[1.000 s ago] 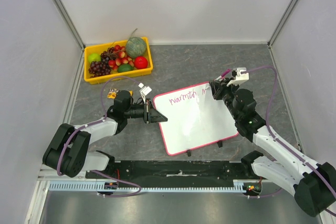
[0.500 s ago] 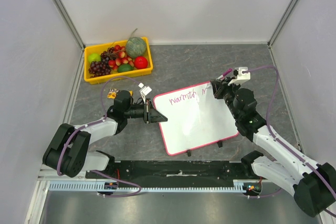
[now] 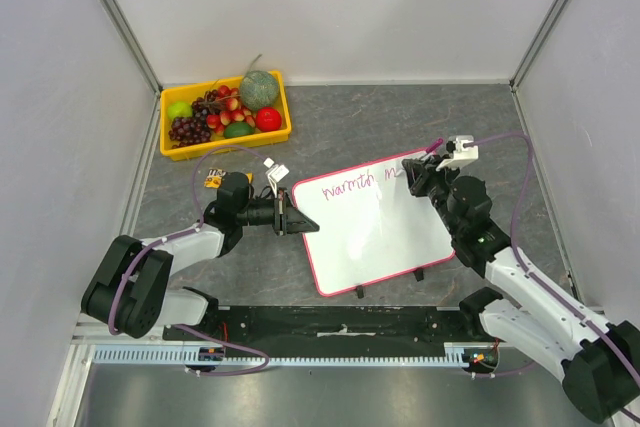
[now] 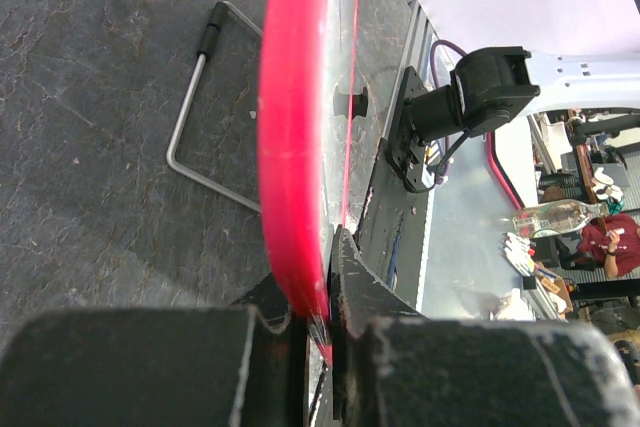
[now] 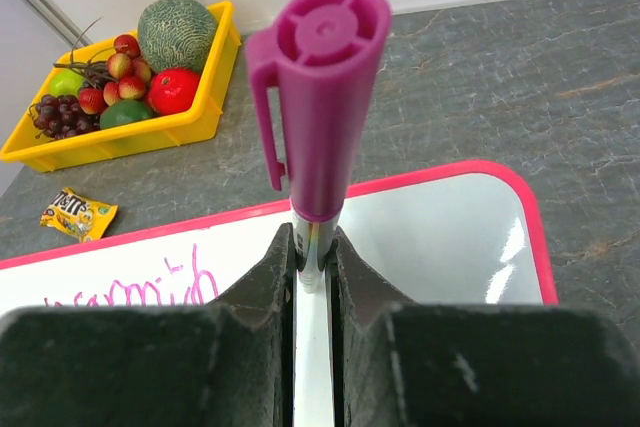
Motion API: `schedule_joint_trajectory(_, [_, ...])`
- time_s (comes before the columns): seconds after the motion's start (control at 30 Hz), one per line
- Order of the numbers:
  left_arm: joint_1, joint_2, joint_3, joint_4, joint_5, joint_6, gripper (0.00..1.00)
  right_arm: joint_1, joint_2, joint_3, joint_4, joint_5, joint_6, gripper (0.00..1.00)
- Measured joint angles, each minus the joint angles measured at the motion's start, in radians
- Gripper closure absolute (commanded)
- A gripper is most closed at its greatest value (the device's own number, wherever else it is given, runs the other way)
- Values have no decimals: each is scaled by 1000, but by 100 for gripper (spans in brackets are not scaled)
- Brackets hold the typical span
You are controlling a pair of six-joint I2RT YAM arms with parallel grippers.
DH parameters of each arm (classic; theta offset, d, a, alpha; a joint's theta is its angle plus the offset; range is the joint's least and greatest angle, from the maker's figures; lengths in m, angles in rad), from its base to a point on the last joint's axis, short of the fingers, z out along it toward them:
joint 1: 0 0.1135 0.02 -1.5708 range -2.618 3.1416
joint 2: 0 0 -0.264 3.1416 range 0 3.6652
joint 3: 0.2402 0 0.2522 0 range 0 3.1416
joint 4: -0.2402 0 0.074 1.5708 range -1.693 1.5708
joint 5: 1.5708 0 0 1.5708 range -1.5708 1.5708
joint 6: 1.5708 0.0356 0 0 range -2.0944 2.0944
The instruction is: Write a sentence on the whiteboard
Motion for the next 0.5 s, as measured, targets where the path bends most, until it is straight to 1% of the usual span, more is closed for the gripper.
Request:
schedule_joint_trajectory(0.33, [0, -2, 0, 2, 2, 0, 98, 0, -37, -8, -34, -9, 0, 100])
schedule_joint_trajectory(0.43, [-2, -2, 0, 4, 2, 0, 98, 0, -82, -10, -44, -12, 0, 100])
schedule_joint_trajectory(0.5, [-2, -3, 0, 4, 2, 1, 98, -1, -146, -21, -40, -14, -3, 100])
